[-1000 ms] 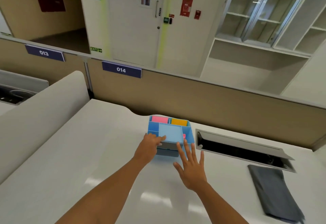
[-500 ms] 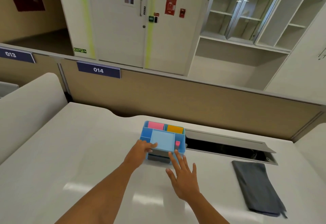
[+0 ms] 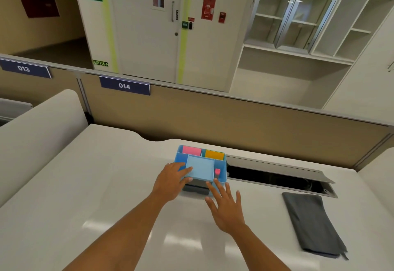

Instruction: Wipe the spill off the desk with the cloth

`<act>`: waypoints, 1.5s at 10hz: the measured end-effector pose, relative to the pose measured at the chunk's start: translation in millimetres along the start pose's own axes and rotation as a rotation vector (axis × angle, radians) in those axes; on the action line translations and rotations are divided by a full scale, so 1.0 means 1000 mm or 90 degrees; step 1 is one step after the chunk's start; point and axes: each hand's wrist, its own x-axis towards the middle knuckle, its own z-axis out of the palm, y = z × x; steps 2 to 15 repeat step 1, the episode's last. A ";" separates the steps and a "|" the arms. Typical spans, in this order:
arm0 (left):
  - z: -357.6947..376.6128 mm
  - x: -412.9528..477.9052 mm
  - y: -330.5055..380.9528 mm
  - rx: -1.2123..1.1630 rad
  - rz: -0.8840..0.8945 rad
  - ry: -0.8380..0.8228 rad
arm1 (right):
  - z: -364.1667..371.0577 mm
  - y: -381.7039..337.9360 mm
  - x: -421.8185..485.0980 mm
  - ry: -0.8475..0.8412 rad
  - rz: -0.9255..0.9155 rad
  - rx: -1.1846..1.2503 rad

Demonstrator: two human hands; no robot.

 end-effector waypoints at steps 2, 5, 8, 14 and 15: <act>-0.020 0.006 0.007 0.012 0.028 0.009 | -0.017 -0.001 -0.002 0.033 -0.039 0.042; -0.020 0.006 0.007 0.012 0.028 0.009 | -0.017 -0.001 -0.002 0.033 -0.039 0.042; -0.020 0.006 0.007 0.012 0.028 0.009 | -0.017 -0.001 -0.002 0.033 -0.039 0.042; -0.020 0.006 0.007 0.012 0.028 0.009 | -0.017 -0.001 -0.002 0.033 -0.039 0.042; -0.020 0.006 0.007 0.012 0.028 0.009 | -0.017 -0.001 -0.002 0.033 -0.039 0.042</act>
